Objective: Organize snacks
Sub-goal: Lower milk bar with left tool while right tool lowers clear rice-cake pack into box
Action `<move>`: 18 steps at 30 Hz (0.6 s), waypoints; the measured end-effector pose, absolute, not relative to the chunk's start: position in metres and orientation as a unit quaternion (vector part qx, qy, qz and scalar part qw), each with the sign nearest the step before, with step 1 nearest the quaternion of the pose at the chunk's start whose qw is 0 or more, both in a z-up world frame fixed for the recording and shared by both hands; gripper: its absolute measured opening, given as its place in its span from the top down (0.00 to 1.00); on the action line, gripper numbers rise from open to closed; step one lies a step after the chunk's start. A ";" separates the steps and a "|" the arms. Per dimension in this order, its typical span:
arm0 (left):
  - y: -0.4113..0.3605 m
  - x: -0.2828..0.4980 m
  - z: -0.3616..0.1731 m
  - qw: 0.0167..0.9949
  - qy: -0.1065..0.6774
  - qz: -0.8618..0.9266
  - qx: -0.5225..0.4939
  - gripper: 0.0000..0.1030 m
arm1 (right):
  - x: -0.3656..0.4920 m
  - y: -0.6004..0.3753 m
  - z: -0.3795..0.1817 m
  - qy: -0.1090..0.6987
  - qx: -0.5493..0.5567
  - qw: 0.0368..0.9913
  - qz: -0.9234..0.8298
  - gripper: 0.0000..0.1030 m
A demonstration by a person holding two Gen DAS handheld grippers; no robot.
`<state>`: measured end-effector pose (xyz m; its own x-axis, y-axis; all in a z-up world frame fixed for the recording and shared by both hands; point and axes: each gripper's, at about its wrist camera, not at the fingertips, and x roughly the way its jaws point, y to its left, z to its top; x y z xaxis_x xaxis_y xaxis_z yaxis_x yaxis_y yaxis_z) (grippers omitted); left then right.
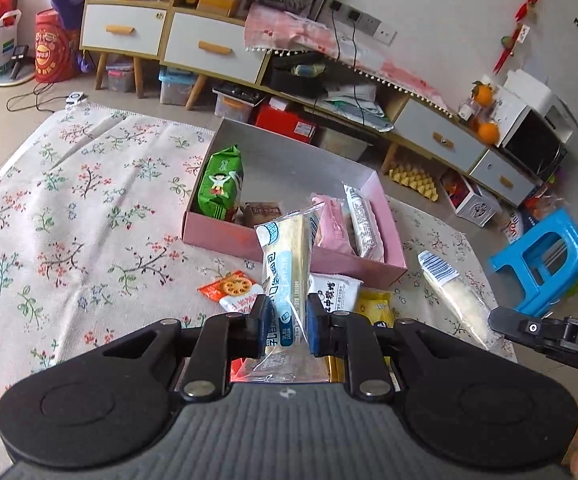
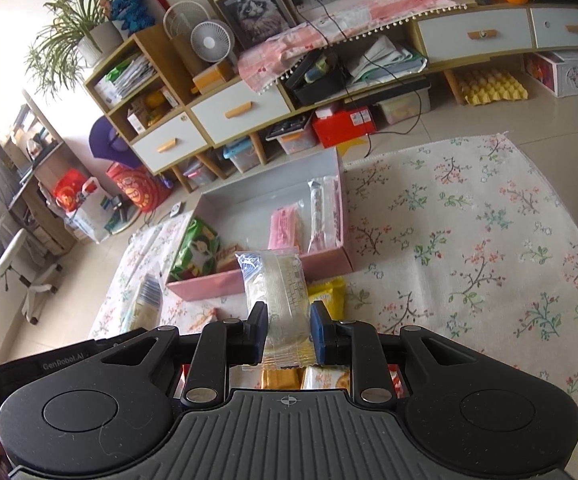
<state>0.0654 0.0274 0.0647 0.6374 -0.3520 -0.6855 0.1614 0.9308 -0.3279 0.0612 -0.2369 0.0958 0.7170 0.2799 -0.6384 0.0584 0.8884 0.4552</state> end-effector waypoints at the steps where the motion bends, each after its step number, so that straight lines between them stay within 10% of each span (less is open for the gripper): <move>1: 0.026 0.069 0.066 0.898 0.399 -0.142 -0.116 0.83 | 0.064 -0.237 0.097 0.370 0.227 0.899 0.061 0.79; 18: 0.022 0.128 0.060 0.905 0.392 -0.119 -0.117 0.83 | 0.125 -0.233 0.090 0.380 0.206 0.900 0.047 0.79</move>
